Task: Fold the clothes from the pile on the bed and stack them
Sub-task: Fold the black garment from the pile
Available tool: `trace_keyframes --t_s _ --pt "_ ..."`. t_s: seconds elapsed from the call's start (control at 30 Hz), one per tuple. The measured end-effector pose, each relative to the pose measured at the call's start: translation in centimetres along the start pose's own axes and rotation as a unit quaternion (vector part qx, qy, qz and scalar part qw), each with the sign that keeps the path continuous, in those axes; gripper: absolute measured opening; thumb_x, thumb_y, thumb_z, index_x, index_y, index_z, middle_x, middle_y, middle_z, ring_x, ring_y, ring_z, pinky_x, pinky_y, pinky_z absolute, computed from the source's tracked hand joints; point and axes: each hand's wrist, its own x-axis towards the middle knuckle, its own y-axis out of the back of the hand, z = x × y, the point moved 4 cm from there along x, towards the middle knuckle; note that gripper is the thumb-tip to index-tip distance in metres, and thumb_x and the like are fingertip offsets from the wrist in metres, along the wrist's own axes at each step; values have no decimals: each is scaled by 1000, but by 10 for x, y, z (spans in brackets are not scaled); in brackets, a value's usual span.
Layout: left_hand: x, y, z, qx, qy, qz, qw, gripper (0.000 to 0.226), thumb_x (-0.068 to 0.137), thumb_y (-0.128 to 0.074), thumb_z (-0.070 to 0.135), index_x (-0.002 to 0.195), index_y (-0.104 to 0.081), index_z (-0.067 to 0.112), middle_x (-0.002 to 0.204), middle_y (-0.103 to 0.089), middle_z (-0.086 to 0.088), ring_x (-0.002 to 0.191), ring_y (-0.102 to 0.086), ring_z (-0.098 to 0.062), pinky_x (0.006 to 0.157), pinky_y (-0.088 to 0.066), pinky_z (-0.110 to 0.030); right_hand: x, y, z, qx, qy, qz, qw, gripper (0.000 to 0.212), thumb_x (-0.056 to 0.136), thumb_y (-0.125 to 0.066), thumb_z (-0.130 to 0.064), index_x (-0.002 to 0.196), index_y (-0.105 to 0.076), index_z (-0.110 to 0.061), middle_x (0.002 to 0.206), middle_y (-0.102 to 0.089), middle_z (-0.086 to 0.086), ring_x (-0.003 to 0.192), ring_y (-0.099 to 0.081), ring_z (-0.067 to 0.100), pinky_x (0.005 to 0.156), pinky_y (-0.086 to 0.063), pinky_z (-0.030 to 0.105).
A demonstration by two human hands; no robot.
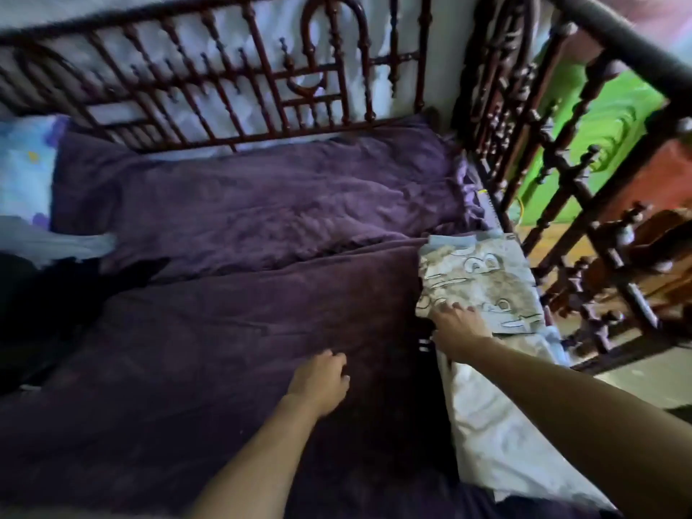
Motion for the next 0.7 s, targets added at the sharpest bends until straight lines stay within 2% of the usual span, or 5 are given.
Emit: trace_keyframes --t_s 0.1,0.2,0.4,0.5,0.7 --pt "-80 10 -62 -15 52 41 998 35 94 -49 35 125 -56 19 128 -58 -3 118 -54 -25 94 -46 -36 -35 22 -83 15 63 41 997 28 91 -46 -29 115 -57 -20 118 -61 4 110 -59 27 89 -45 38" --pt "-164 21 -122 -32 100 84 991 30 93 -51 34 117 -60 19 120 -64 -4 110 -59 -26 88 -49 -36 -65 44 -167 31 137 58 988 26 91 -45 -29 112 -58 -21 116 -62 4 106 -61 29 79 -45 35" --pt "-309 39 -241 -75 217 162 960 26 92 -53 34 111 -62 20 110 -67 -1 103 -62 -23 81 -49 -32 -112 88 -335 11 264 98 960 24 91 -47 -33 110 -59 -22 116 -64 4 105 -61 30 81 -47 36" --pt "-355 46 -289 -87 258 185 944 24 90 -53 33 106 -63 20 104 -69 -1 100 -63 -23 77 -48 -31 -123 110 -405 -2 318 119 941 26 91 -46 -36 110 -59 -24 116 -65 3 104 -61 30 79 -47 36" --pt "-401 51 -387 -103 302 196 927 22 90 -53 31 103 -64 16 105 -68 -6 102 -63 -25 85 -50 -36 -105 123 -533 -26 378 107 919 25 93 -44 -35 111 -57 -23 112 -64 5 98 -62 30 75 -47 35"
